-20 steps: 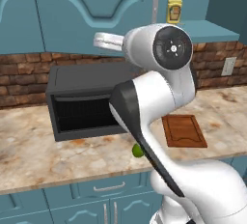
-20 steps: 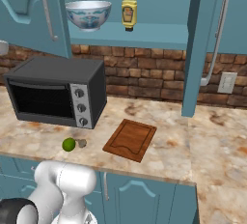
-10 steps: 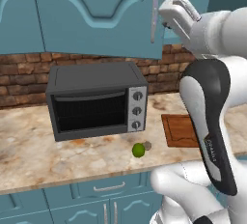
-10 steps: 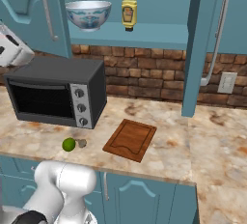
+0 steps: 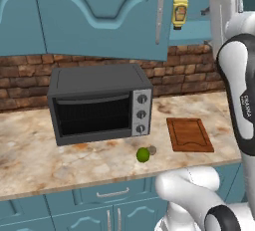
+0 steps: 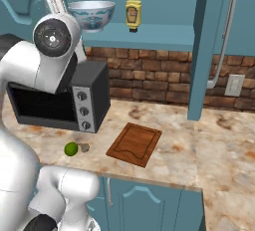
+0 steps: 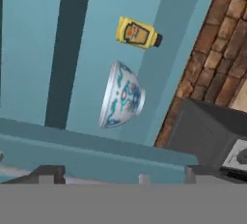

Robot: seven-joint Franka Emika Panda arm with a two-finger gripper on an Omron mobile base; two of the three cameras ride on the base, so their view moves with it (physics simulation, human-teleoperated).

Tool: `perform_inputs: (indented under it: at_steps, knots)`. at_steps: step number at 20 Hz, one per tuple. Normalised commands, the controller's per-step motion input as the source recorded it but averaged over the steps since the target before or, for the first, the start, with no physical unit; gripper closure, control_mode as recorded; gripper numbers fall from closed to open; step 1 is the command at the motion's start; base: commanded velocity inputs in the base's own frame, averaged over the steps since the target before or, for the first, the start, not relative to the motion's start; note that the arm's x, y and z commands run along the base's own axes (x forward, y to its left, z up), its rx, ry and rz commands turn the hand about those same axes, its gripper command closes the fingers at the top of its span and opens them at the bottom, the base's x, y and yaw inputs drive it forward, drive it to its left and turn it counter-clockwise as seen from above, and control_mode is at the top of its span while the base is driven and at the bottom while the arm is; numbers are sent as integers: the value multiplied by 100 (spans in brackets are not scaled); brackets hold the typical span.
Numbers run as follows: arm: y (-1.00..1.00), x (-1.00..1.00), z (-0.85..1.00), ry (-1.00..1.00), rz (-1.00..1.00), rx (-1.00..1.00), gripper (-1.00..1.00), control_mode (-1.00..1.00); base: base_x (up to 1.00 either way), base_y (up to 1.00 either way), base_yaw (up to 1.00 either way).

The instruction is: Open the cabinet. Place the bowl and condiment on the counter. Then place the lime and garlic on the cutting board.

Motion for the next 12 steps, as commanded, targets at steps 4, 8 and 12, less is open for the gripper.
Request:
perform_inputs:
  at_steps: [4, 8, 12]
  knots:
    - [-37, 100, 0, 21, 15, 29, -100, -100, 0, 0, 0]
    - [2, 100, 0, 29, 34, 22, -100, -100, 0, 0, 0]
    - [22, 98, 0, 24, 49, 12, -100, -100, 0, 0, 0]
